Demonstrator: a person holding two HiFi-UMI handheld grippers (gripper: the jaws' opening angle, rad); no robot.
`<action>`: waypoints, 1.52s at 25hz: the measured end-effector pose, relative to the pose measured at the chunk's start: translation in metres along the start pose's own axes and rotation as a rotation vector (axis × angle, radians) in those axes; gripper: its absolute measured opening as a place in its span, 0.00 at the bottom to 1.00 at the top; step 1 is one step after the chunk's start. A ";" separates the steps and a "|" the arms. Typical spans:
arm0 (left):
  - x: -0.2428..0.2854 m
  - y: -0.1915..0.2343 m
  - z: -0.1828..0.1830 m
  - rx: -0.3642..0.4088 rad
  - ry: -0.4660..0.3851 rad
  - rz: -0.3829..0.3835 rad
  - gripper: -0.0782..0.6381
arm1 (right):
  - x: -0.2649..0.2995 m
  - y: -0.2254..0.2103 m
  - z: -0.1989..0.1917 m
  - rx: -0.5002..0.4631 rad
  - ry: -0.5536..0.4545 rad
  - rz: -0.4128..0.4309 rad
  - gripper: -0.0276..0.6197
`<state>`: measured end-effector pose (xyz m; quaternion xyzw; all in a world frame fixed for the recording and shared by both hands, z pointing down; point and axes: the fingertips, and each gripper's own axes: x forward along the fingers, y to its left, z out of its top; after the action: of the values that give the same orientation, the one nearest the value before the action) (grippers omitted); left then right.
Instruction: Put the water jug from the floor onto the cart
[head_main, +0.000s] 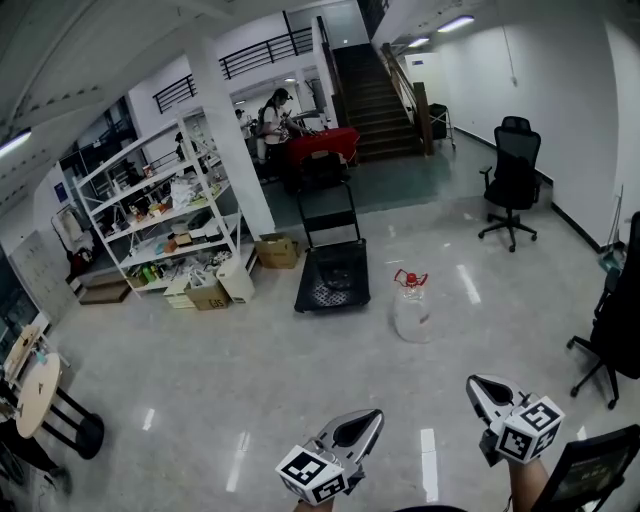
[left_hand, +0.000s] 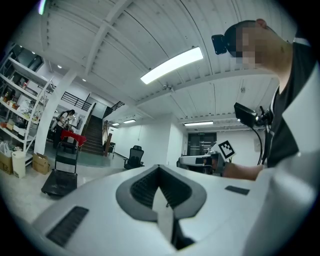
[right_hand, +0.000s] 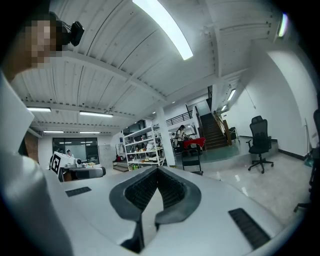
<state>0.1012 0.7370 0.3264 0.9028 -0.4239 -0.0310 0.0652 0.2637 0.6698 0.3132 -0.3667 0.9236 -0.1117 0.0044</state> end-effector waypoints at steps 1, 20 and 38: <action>-0.002 0.005 0.000 -0.003 0.000 -0.009 0.11 | 0.005 0.003 0.000 -0.003 0.000 -0.004 0.05; 0.104 0.110 0.010 -0.059 -0.032 -0.175 0.11 | 0.129 -0.075 -0.006 0.027 0.023 -0.012 0.05; 0.344 0.221 0.036 -0.001 0.031 -0.094 0.11 | 0.268 -0.309 0.071 -0.014 0.001 0.093 0.05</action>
<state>0.1488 0.3293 0.3222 0.9221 -0.3799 -0.0204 0.0706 0.2833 0.2555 0.3289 -0.3233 0.9404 -0.1050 0.0068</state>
